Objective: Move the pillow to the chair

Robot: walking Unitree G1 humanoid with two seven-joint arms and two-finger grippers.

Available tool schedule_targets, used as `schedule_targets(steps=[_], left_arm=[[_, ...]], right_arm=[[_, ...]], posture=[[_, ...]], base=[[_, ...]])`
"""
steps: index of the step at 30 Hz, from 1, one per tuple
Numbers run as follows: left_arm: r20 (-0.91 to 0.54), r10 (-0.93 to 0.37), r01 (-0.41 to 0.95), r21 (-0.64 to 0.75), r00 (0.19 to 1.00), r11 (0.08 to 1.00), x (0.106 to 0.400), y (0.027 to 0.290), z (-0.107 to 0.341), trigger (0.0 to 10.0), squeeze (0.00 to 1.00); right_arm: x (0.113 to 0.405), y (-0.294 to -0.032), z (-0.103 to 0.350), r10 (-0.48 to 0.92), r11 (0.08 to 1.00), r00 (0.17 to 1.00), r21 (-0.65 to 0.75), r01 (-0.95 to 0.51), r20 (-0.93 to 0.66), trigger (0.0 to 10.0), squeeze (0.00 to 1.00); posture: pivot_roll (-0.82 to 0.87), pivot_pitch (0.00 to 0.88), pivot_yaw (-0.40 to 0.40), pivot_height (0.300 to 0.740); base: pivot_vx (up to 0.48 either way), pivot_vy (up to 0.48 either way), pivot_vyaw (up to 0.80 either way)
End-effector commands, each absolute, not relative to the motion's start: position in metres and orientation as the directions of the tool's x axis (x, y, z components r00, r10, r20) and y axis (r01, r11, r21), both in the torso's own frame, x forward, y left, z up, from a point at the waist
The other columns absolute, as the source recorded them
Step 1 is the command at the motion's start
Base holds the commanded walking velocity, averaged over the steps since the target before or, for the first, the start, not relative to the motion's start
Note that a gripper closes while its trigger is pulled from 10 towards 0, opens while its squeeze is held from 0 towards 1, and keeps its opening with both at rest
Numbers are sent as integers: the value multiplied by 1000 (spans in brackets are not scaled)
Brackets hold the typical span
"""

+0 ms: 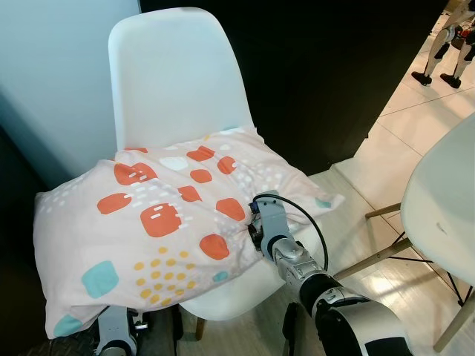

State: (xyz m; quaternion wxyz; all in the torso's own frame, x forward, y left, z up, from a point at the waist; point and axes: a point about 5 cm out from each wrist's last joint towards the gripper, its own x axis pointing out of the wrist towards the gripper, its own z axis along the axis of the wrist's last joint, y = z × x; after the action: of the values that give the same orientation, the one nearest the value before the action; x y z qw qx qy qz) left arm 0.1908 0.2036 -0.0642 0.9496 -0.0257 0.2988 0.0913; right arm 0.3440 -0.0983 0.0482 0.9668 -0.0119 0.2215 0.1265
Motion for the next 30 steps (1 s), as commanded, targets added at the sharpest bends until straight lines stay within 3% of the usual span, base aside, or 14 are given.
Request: schedule_targets(steps=[1,10,12,14,15,16,18,19,21,22,23,24,27,30], left_arm=[[-650,116,-164,-13,751,986,172,192,-78,10000,0],[-650,115,-167,-18,751,986,175,190,-77,10000,0],[-649,113,-167,-22,753,986,175,190,-77,10000,0],[-649,112,-166,-22,752,986,175,190,-77,10000,0],[-653,106,-158,-21,750,987,175,191,-77,10000,0],[-653,106,-158,-21,750,987,175,191,-77,10000,0],[-657,98,-145,-18,748,989,175,191,-78,10000,0],[-657,98,-145,-18,748,989,175,191,-78,10000,0],[-656,95,-138,-15,749,990,177,192,-77,10000,0],[-656,95,-138,-15,749,990,177,192,-77,10000,0],[-653,96,-138,-13,751,990,179,194,-76,10000,0],[-650,97,-139,-13,754,990,181,194,-75,10000,0],[-646,99,-140,-13,757,990,183,195,-74,10000,0],[-651,90,-131,-15,754,991,183,193,-74,10000,0]], right_arm=[[346,-99,54,311,950,875,122,-287,-370,10000,1000],[342,-108,57,482,867,833,284,-409,-271,10000,1000],[343,-109,65,546,778,825,455,-434,-148,10000,1000],[343,-111,67,551,753,827,495,-434,-113,10000,1000],[344,-114,72,560,694,827,572,-438,-46,10000,1000],[344,-114,72,560,694,827,572,-438,-46,10000,1000],[344,-118,77,565,607,824,658,-446,37,10000,1000],[344,-118,77,565,607,824,658,-446,37,10000,1000],[344,-123,84,578,498,804,720,-483,139,10000,1000],[344,-123,84,578,498,804,720,-483,139,10000,1000],[343,-125,88,586,453,788,730,-512,189,10000,580],[342,-127,92,591,407,771,737,-539,237,10000,0],[340,-127,94,602,357,745,738,-572,286,10000,0],[335,-114,83,649,365,727,747,-556,223,10000,0]], posture=[[139,123,-107,536],[95,122,-113,536],[76,126,-100,536],[73,126,-98,536],[65,123,-87,536],[65,123,-87,536],[61,122,-82,536],[61,122,-82,536],[58,117,-77,536],[58,117,-77,536],[58,114,-77,536],[56,113,-77,536],[55,110,-76,536],[61,107,-75,536]], base=[[0,0,0],[0,0,0],[0,0,0],[0,0,0],[0,0,0],[0,0,0],[0,0,0],[0,0,0],[0,0,0],[0,0,0],[0,0,0],[0,0,0],[0,0,0],[0,0,0]])
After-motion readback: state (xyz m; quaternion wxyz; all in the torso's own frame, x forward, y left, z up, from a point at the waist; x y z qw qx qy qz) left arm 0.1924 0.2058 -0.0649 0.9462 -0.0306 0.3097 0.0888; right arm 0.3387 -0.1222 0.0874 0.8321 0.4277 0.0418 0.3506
